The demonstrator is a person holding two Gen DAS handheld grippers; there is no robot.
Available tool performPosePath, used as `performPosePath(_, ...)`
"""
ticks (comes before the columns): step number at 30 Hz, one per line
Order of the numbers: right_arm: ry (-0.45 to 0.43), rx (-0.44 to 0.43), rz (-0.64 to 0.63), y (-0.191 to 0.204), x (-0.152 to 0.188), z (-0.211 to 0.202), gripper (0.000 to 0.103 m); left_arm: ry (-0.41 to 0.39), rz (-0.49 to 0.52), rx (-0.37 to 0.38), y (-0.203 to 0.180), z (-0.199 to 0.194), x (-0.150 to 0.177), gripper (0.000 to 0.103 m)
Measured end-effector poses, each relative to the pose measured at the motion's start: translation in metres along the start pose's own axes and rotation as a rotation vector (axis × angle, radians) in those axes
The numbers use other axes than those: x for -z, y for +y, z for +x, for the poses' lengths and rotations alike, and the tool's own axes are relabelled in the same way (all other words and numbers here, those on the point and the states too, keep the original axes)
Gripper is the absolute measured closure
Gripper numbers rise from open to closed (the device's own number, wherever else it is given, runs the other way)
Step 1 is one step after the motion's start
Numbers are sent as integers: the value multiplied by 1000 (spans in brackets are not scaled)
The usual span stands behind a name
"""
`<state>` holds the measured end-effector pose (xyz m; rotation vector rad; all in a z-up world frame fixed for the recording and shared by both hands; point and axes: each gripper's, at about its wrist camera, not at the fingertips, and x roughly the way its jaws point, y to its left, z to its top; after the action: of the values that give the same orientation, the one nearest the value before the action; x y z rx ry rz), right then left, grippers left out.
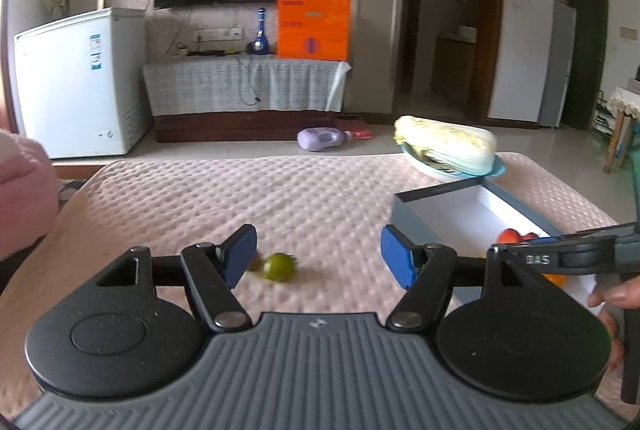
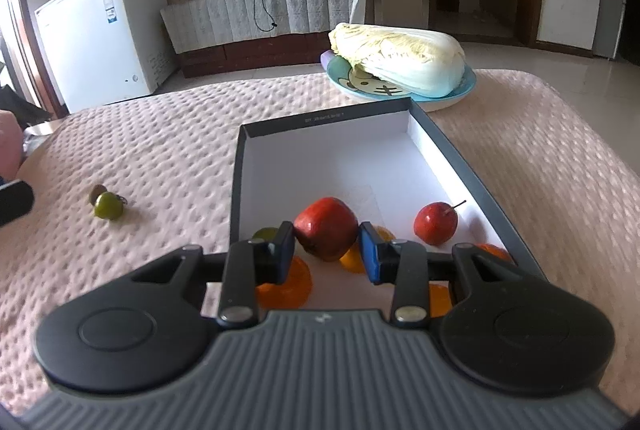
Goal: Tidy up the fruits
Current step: 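Open the right tool to drop the red apple into the box, then grasp the brown kiwi with the left tool while the right tool grasps the green lime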
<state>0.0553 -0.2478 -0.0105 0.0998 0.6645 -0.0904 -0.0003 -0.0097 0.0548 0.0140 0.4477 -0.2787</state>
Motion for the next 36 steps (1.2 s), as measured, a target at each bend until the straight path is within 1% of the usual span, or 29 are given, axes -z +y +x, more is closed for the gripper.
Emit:
performPosePath(2, -13, 23, -2, 0, 0, -2, 59, -2, -17, -7, 7, -1, -1, 30)
performPosePath(4, -24, 37, 3, 0, -1, -4, 59, -11, -25, -17, 14, -3, -1, 30)
performPosePath(8, -76, 31, 20, 0, -4, -14, 59, -7, -44, -43, 25, -2, -1, 29)
performPosePath(12, -135, -21, 28, 10, -7, -26, 59, 0, -65, -100, 38, 1, -1, 30)
performPosePath(15, -154, -91, 10, 23, -8, -32, 59, 17, -92, -144, 50, 6, 1, 30)
performPosePath(22, -150, -245, -86, 61, -5, -34, 59, 41, -121, -223, 77, 15, 5, 30)
performPosePath(26, -106, -307, -134, 84, -1, -23, 60, 72, -148, -228, 85, 28, 8, 30)
performPosePath(28, -90, -321, -152, 93, 0, -16, 60, 84, -154, -217, 83, 36, 9, 30)
performPosePath(32, -70, -335, -182, 108, 4, -9, 60, 110, -135, -204, 76, 56, 12, 30)
performPosePath(35, -56, -337, -187, 116, 7, -1, 60, 114, -125, -196, 71, 69, 12, 30)
performPosePath(36, -55, -340, -192, 120, 6, 2, 60, 114, -130, -182, 70, 73, 11, 30)
